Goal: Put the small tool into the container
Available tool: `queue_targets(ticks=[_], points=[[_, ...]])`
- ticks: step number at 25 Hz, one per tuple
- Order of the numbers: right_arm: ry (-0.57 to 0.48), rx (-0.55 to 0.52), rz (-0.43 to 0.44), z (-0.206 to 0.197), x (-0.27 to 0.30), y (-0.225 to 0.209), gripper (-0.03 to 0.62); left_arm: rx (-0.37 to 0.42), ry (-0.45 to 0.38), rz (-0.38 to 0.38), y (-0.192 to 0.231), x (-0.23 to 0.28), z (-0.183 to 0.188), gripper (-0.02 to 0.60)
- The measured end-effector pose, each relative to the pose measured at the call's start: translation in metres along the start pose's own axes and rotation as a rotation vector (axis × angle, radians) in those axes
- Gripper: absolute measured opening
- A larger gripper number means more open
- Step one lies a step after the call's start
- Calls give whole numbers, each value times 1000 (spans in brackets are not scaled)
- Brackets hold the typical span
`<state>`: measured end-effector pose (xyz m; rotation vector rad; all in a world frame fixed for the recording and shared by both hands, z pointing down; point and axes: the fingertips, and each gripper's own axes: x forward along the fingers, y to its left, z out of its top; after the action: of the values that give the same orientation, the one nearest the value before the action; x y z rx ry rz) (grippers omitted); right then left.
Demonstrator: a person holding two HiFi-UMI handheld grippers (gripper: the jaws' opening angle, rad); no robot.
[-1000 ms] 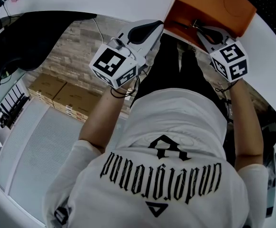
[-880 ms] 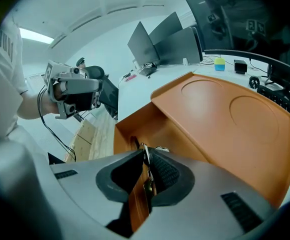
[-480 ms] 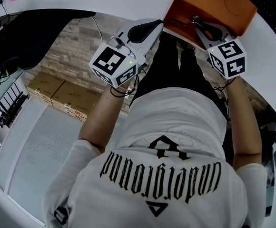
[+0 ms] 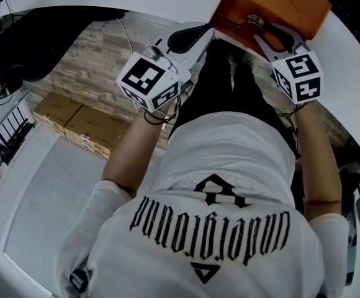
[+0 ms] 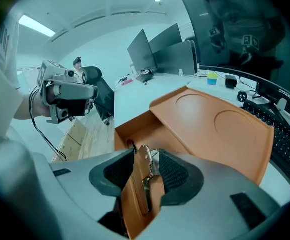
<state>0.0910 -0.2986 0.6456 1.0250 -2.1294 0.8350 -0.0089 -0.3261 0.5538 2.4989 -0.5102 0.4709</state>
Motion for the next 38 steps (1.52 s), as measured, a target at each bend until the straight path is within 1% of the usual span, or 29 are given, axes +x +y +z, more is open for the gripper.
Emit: queue_targets(ticks=[4, 12, 16, 20, 25, 30, 34, 36, 38], points=[[-40, -21, -5, 6, -22, 2, 141, 22, -21, 8, -19, -3, 5, 14], [-116, -97, 3, 22, -70, 13, 141, 74, -83, 37, -56, -14, 19, 14], [-161, -120, 8, 35, -104, 19, 141, 99, -132, 62, -79, -26, 37, 14], [-210, -168, 12, 49, -143, 32, 141, 123, -180, 78, -106, -39, 55, 14], [-283, -230, 17, 74, -190, 49, 141, 179, -248, 96, -138, -58, 87, 14], [-358, -287, 23, 86, -233, 67, 140, 224, -291, 114, -168, -73, 108, 14], [-430, -343, 29, 98, -264, 80, 92, 243, -324, 122, -191, -85, 120, 14], [-471, -362, 25, 105, -280, 85, 70, 265, -335, 122, -204, -89, 126, 14], [-504, -368, 23, 111, -294, 90, 63, 295, -335, 130, -214, -94, 133, 14]])
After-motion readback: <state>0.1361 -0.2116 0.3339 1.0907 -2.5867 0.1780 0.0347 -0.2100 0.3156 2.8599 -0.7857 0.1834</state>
